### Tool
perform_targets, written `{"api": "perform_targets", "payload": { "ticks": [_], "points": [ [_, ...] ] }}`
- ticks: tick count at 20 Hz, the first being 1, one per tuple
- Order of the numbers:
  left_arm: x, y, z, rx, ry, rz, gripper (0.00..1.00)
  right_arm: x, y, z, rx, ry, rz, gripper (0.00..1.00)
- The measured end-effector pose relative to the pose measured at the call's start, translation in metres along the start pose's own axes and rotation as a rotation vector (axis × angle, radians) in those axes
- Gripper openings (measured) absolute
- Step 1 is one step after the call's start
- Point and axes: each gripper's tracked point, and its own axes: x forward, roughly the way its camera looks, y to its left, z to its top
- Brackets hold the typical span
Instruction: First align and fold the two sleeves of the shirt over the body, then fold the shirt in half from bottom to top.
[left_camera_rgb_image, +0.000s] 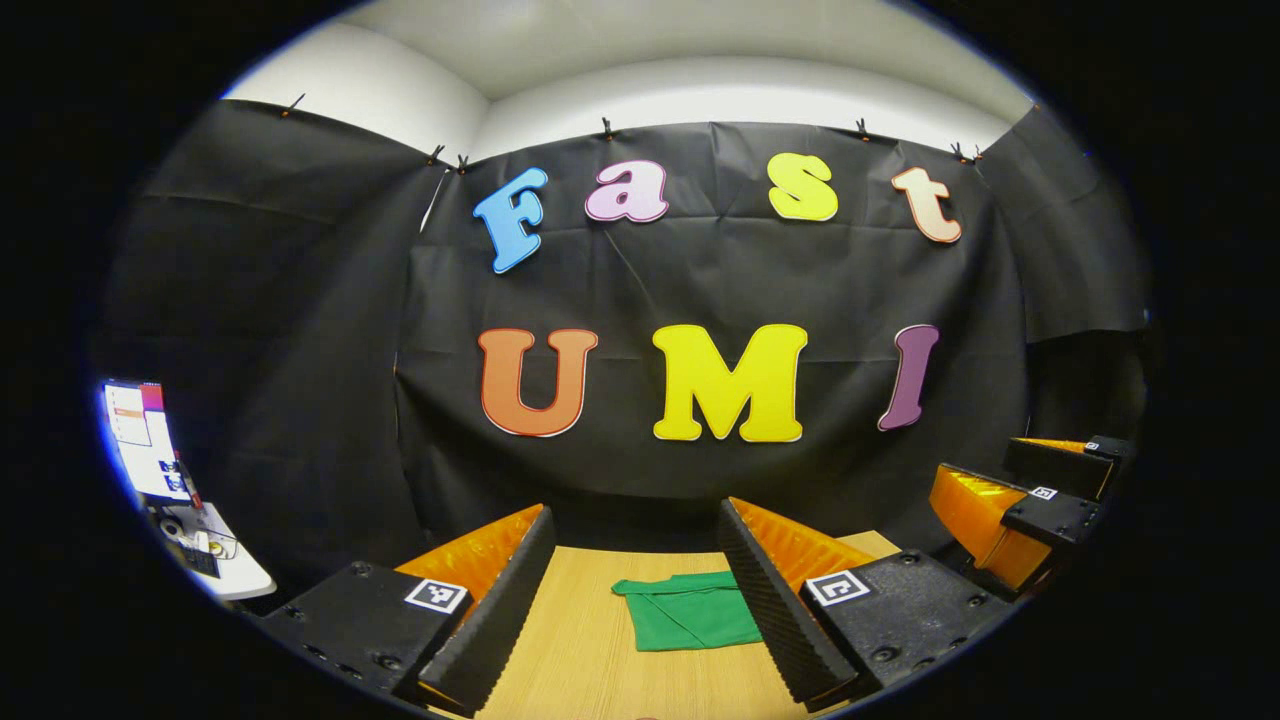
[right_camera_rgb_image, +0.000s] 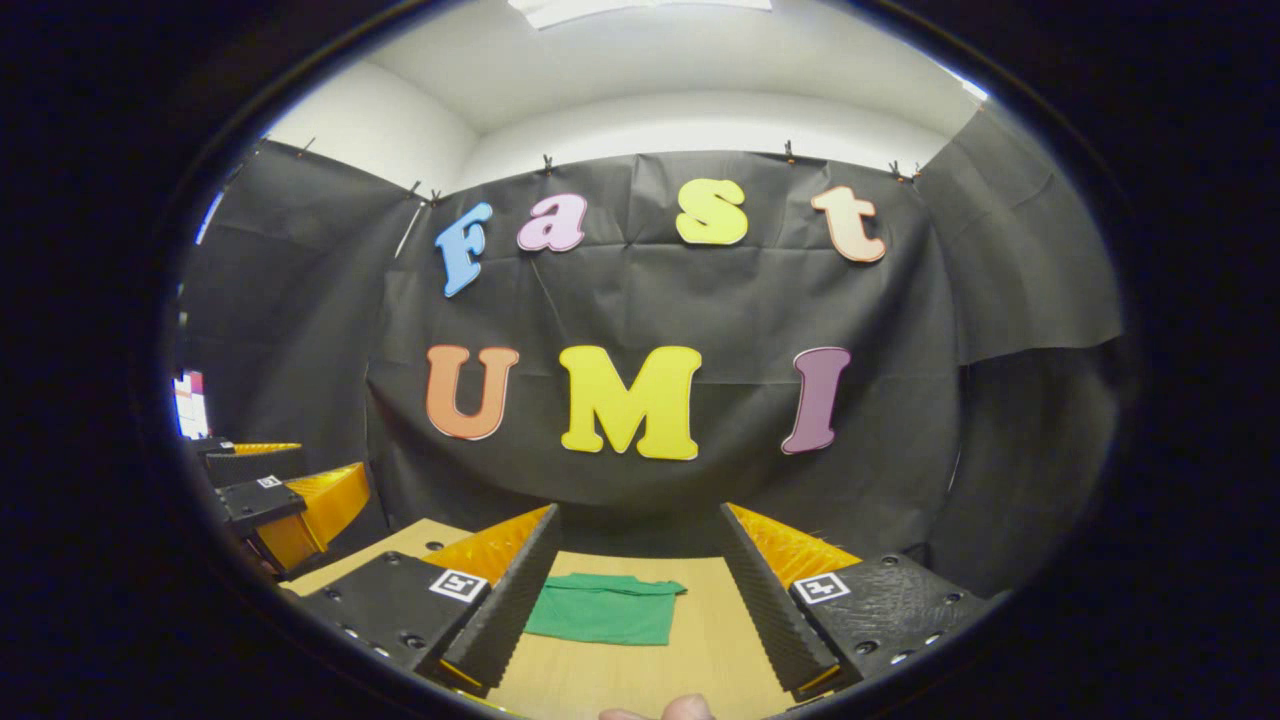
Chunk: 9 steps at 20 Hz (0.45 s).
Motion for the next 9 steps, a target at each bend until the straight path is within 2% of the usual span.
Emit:
{"api": "perform_targets", "payload": {
  "ticks": [4, 9],
  "points": [
    [0.004, 0.0006, 0.0039, 0.027, -0.009, 0.012, 1.0, 0.008, 0.0017, 0.0003, 0.001, 0.008, -0.001, 0.96],
    [0.0095, -0.0063, 0.0035, 0.011, 0.003, 0.005, 1.0, 0.0119, 0.0038, 0.001, 0.015, 0.008, 0.016, 0.95]
  ]
}}
